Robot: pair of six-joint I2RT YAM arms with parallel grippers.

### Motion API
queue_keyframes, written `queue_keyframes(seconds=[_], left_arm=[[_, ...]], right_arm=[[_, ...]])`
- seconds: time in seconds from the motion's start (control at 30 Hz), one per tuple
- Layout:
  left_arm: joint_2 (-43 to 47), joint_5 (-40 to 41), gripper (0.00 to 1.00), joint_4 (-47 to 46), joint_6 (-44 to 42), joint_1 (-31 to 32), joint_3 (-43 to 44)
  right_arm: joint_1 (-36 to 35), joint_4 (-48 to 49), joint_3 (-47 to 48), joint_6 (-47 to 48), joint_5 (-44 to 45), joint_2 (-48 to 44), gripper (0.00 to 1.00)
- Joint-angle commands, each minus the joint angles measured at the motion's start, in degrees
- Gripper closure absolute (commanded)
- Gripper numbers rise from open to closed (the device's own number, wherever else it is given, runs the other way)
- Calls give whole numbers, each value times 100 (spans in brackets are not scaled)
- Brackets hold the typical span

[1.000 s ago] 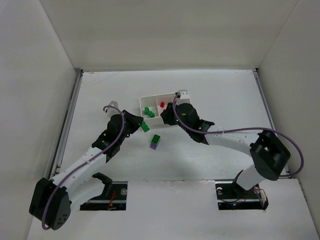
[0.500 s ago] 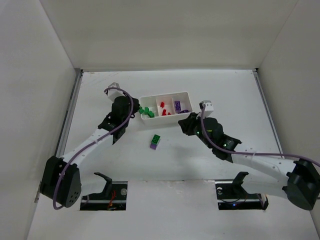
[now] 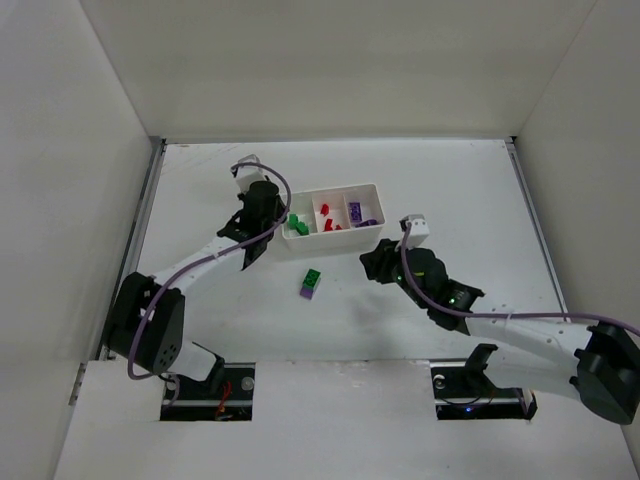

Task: Sort the legos into containers by color

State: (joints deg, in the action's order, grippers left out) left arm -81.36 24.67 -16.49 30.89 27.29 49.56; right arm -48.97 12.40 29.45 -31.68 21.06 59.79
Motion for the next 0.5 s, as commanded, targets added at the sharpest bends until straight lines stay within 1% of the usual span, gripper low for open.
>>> queue_keyframes(seconds=[0.0, 0.17, 0.23, 0.3, 0.37, 0.43, 0.47], left_arm=[[-116, 232, 89, -372, -356, 79, 343], [-503, 161, 88, -539, -487, 290, 545], [-635, 161, 87, -592, -576, 325, 599], [-968, 188, 84, -619, -699, 352, 747], [-1109, 188, 75, -592, -708, 369, 818], [-1119, 197, 63, -618, -690, 395, 818], [-1084, 197, 58, -627, -673, 396, 810]], right_arm=[[-152, 175, 166, 83, 135, 155, 52], [-249, 175, 228, 92, 162, 279, 50], [-258, 175, 228, 92, 162, 305, 45], [-275, 175, 254, 101, 127, 358, 38], [-345, 175, 298, 127, 100, 454, 32], [-468, 236, 359, 145, 100, 630, 22], [-529, 306, 386, 145, 91, 744, 19]])
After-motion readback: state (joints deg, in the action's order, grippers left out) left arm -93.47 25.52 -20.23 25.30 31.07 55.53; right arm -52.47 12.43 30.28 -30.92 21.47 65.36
